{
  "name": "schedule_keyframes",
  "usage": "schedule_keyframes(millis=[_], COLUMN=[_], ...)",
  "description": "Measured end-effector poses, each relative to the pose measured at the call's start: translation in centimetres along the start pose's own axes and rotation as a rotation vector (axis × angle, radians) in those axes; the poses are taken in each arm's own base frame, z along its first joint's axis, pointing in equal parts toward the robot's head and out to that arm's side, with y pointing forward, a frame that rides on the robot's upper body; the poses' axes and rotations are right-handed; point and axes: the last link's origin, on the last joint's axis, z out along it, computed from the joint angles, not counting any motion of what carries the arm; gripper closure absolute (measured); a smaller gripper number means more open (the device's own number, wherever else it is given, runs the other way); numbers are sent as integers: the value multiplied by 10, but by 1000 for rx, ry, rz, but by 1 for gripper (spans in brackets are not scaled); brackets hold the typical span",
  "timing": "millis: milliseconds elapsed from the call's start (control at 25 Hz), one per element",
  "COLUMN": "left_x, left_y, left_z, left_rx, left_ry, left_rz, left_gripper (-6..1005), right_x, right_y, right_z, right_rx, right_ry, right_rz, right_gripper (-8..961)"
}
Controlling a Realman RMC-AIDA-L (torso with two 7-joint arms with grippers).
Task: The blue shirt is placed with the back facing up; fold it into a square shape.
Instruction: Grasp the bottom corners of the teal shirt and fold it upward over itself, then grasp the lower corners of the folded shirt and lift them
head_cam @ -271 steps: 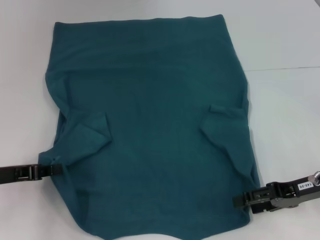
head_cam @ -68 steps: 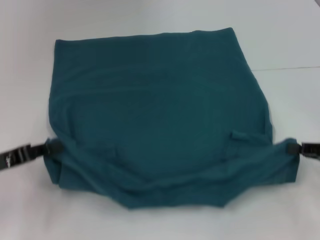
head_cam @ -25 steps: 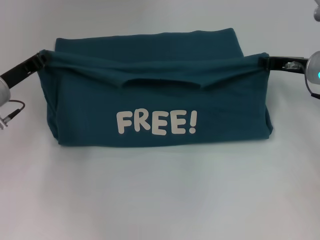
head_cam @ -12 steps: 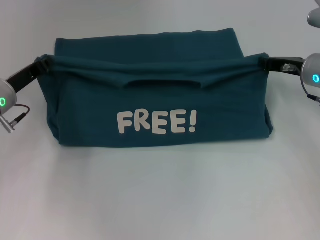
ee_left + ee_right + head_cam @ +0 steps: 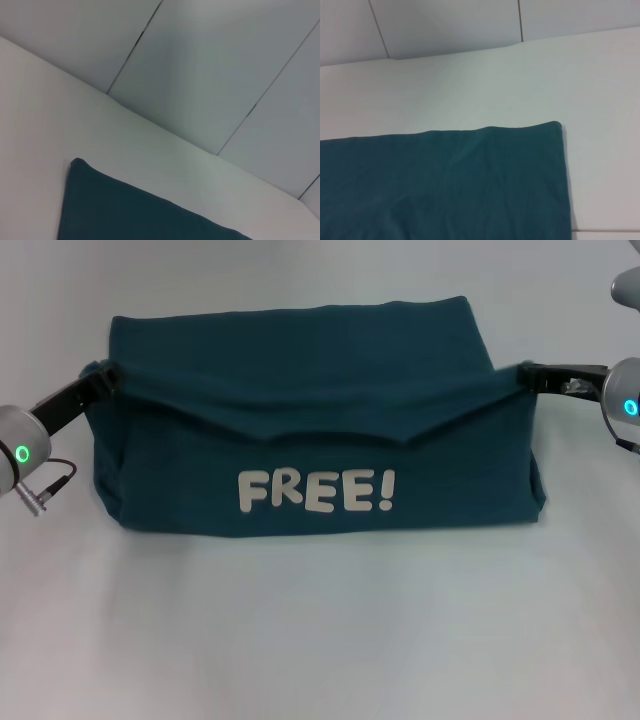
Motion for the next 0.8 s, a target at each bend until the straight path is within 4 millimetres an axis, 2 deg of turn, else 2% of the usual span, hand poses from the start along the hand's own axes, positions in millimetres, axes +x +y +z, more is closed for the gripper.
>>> schedule_keyframes(millis=[80,240,320,520,640,800], left_x=[0,1,1,3,1,-3], left_y=[0,-4,-6,-15,-17,-18], left_z=[0,-1,-2,-6,-9,-18], left_rx=[0,18,31,63,54,-14], left_ry=[1,15,23,45,36,-2], left_rz=[5,-8,-19,-37,-28,-3], left_gripper=[856,837,747,517,373,282], right_x=[0,-2,-5,-12,-9,-4], right_y=[-1,-2,-4,-6,-8,-12], right_z=[-1,-1,-2,-5,-10,-24], right_rx=[-1,5,11,0,-54,-144], right_ry=[-1,-5,-14,-27,-13,5], right_rz=[-2,-9,-15,-17,-4,40], right_gripper=[869,754,696,455,381,284])
